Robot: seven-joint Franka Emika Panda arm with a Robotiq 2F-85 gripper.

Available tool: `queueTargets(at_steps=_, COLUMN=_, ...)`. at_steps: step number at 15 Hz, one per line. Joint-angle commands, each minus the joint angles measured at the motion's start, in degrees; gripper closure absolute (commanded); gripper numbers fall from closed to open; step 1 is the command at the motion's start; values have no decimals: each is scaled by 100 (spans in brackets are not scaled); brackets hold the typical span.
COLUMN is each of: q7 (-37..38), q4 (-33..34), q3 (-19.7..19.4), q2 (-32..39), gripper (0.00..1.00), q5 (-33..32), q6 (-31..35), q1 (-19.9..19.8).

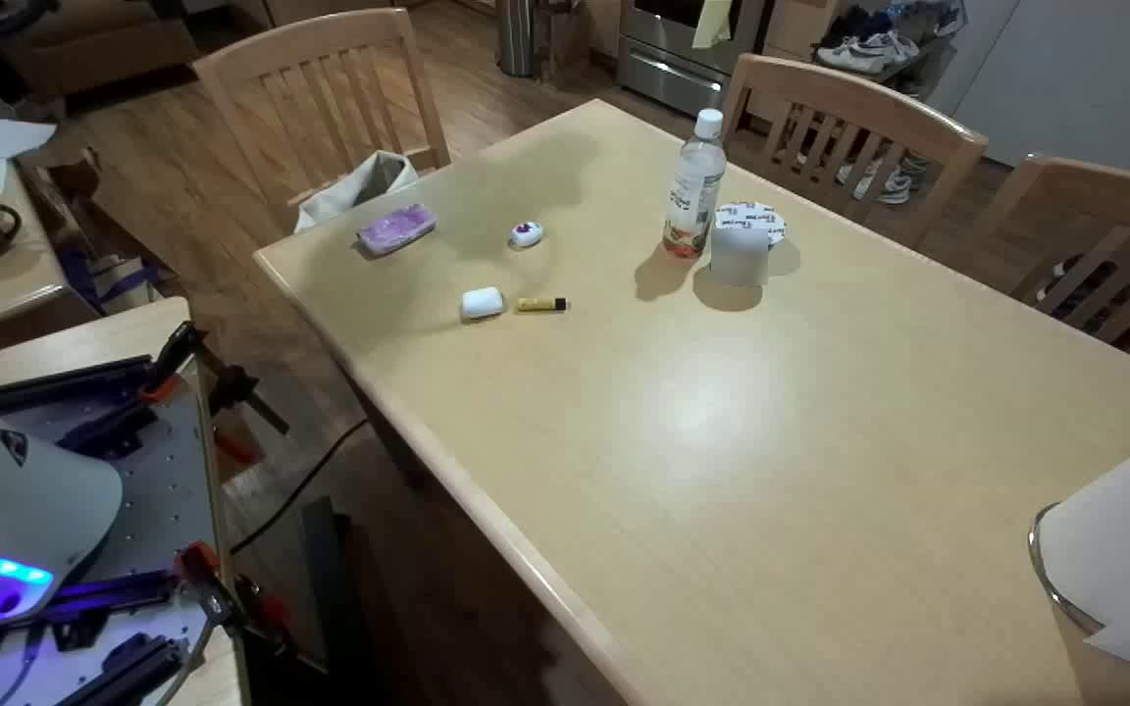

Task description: Move the purple pack slightly to the right

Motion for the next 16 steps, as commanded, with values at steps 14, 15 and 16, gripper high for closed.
queueTargets(at_steps=14, q7=-748, q4=-493, q3=-63, q2=1973, gripper=0, q5=2, q6=3586, q1=340)
queueTargets(at_steps=15, q7=-844, q4=-494, q3=-91, q2=2175, gripper=0, q5=20, q6=3759, q1=381)
queueTargets(at_steps=16, q7=-689, q4=-450, q3=-78, q2=2272, gripper=0, q5=-138, q6=3590, q1=310)
